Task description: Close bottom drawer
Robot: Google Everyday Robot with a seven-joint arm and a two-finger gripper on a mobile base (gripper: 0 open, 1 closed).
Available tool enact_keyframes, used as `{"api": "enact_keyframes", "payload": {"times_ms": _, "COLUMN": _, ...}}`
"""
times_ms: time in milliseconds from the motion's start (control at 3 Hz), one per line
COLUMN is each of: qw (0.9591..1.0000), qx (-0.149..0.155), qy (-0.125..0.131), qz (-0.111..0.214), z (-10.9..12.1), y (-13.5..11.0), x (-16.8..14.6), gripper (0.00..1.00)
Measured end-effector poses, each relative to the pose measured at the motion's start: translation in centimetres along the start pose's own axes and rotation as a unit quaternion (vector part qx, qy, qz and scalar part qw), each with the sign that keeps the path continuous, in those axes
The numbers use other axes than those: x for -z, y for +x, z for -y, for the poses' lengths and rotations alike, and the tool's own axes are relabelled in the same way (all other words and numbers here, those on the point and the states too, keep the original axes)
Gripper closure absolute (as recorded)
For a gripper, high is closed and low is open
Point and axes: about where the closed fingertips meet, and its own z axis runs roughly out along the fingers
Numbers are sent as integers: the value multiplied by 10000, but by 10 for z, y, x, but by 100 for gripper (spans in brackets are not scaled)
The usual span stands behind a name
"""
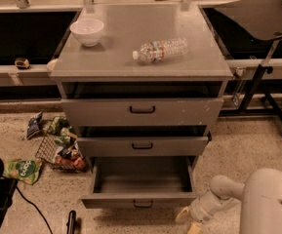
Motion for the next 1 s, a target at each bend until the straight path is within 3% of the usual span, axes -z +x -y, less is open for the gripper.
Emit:
{"api": "enact_keyframes", "payload": {"times_ms": 333, "qw": 9999, "qx": 12, "qy": 162, "qz": 8, "z": 20, "y": 4, "x": 4, "gripper": 65}}
{"api": "enact_keyframes", "payload": {"times_ms": 667, "qw": 9999, "qx": 14, "qy": 162, "qz": 7, "z": 20, "y": 4, "x": 4, "gripper": 88}}
{"api": "enact_keyframes", "payload": {"times_ms": 1000, "qw": 9989, "qx": 267, "qy": 384, "qz": -86, "z": 35, "y": 13, "x": -1, "gripper": 100}}
